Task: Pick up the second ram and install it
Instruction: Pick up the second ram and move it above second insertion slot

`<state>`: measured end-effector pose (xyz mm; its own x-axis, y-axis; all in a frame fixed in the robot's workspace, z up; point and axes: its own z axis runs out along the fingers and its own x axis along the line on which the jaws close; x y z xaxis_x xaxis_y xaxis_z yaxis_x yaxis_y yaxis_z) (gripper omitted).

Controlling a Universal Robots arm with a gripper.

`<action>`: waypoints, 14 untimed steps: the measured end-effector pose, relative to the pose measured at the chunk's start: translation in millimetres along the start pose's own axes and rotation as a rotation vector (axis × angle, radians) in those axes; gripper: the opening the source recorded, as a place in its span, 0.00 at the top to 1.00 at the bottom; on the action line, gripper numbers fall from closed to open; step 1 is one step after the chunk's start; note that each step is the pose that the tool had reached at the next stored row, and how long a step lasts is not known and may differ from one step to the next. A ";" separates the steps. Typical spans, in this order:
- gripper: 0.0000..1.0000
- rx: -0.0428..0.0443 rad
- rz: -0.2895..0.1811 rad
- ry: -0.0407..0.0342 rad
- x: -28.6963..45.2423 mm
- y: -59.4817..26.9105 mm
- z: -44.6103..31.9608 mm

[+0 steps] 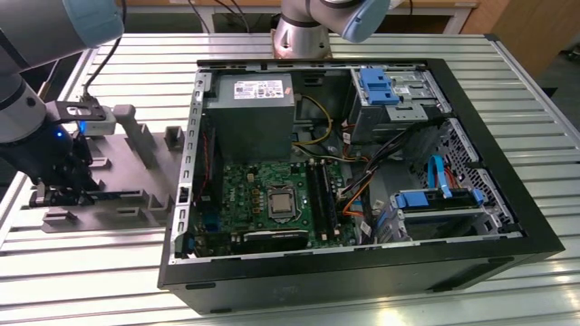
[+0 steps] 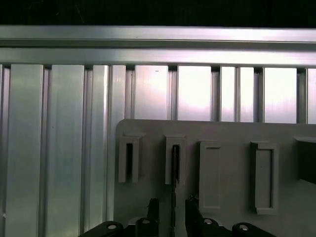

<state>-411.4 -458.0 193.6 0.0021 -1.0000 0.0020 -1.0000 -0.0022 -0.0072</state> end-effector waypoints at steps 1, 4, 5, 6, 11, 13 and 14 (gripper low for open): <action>0.65 0.0001 0.000 0.0000 0.0 0.0 0.1; 0.74 0.0001 0.000 -0.0001 0.0 0.0 0.2; 0.74 0.0002 0.000 -0.0001 0.0 0.0 0.3; 0.74 0.0002 0.000 -0.0001 0.0 0.0 0.4; 0.74 0.0002 0.000 -0.0001 0.0 0.0 0.5; 0.75 0.0001 0.000 -0.0001 0.0 0.0 0.5; 0.82 0.0001 0.000 -0.0001 0.0 0.0 0.5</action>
<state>-411.4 -458.0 193.1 0.0021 -1.0000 0.0020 -1.0000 -0.0022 -0.0074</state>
